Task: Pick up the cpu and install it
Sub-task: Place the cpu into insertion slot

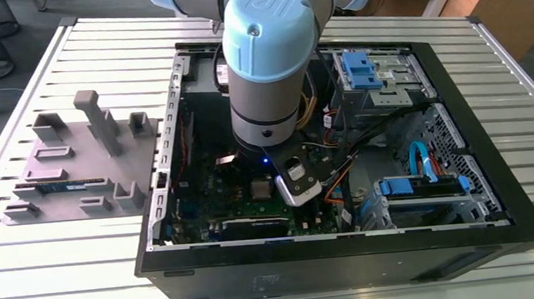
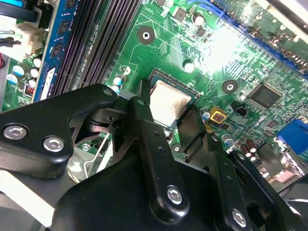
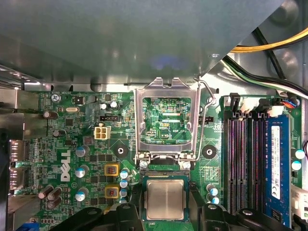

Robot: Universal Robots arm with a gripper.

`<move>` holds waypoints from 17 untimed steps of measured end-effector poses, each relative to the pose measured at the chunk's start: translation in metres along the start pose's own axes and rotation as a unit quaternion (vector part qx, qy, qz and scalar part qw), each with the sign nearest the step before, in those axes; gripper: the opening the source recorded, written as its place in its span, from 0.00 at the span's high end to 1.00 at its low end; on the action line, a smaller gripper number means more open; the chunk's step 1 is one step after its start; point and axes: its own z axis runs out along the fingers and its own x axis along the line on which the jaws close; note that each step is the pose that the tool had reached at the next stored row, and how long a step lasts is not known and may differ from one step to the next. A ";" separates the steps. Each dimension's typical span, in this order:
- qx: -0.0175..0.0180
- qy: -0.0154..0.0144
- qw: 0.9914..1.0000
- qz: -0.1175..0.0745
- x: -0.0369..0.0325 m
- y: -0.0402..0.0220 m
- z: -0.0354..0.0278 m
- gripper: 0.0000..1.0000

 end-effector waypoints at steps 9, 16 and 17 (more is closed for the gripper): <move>0.000 0.000 1.000 0.000 -0.0001 0.0000 0.0004 0.46; 0.000 0.000 1.000 0.000 0.0000 0.0000 0.0003 0.46; 0.000 0.000 1.000 0.000 0.0000 0.0000 0.0003 0.46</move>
